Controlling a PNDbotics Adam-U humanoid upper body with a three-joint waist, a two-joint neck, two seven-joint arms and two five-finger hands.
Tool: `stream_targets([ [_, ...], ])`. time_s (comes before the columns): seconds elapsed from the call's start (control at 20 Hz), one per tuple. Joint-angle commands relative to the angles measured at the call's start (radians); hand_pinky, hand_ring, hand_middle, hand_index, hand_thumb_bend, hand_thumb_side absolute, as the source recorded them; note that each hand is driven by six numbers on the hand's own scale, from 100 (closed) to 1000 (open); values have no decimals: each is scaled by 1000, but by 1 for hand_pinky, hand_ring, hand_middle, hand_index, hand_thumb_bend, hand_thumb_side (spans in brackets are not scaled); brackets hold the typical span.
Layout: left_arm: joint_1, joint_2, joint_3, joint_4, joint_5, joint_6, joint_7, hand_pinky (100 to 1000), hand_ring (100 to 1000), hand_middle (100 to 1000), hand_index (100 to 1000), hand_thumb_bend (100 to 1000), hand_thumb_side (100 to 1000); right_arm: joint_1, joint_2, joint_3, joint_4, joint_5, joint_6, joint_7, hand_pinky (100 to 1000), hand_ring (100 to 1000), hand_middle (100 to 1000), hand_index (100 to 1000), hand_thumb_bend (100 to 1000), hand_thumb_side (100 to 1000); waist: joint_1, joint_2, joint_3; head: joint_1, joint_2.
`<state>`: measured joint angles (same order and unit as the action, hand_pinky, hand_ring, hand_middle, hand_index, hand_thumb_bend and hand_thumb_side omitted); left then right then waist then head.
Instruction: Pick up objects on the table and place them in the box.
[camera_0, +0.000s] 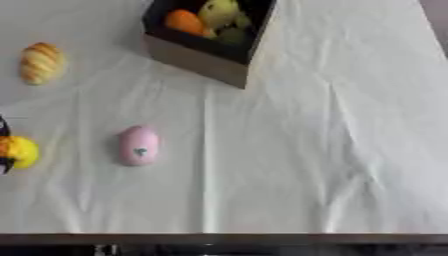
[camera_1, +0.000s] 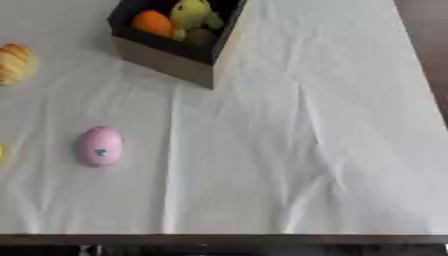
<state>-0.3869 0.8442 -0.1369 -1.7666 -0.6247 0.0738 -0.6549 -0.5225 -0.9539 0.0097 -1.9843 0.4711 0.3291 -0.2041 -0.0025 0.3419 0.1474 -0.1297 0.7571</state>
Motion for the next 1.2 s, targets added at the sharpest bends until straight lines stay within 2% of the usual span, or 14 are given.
stream_targets([
  [0.05, -54, 41, 47, -119, 22, 2, 27, 715, 680, 605, 549, 144, 100, -5, -24, -21, -16, -6, -3, -7, 815, 734, 695, 796, 100, 540, 15, -28, 4, -14, 8],
  [0.2, -137, 50, 55, -207, 39, 12, 43, 718, 680, 610, 549, 138, 100, -3, -25, -23, -16, -6, -3, -12, 815, 733, 694, 796, 100, 542, 17, -31, 8, -24, 9],
  [0.35, -256, 34, 23, -230, 50, 8, 31, 719, 680, 611, 554, 135, 100, -4, -23, -20, -16, -8, -3, -9, 815, 733, 694, 796, 100, 543, 19, -34, 9, -26, 8],
  [0.55, -433, -66, -38, -187, 50, 3, 4, 711, 668, 604, 553, 100, 100, -12, -18, -17, -16, -10, -3, -6, 815, 732, 694, 795, 100, 542, 19, -39, 9, -26, 5],
  [0.75, -619, -235, -124, -43, 23, -27, -2, 708, 661, 603, 563, 100, 109, -30, -6, -12, -16, -13, -6, 0, 815, 732, 694, 794, 100, 541, 14, -42, 2, -23, 1],
  [0.9, -722, -352, -170, 98, -47, -65, 17, 714, 668, 608, 569, 100, 100, -50, 3, -4, -16, -16, -10, 8, 815, 732, 694, 794, 100, 542, 10, -37, -11, -14, -8],
  [1.0, -780, -424, -182, 205, -127, -93, 44, 721, 675, 613, 572, 100, 100, -64, 8, 0, -16, -18, -14, 13, 815, 731, 694, 794, 100, 542, 8, -31, -22, -8, -16],
  [1.2, -856, -529, -167, 374, -256, -142, 102, 725, 678, 617, 578, 100, 100, -83, 17, 3, -16, -21, -18, 17, 816, 731, 693, 794, 100, 545, 5, -19, -36, 4, -31],
])
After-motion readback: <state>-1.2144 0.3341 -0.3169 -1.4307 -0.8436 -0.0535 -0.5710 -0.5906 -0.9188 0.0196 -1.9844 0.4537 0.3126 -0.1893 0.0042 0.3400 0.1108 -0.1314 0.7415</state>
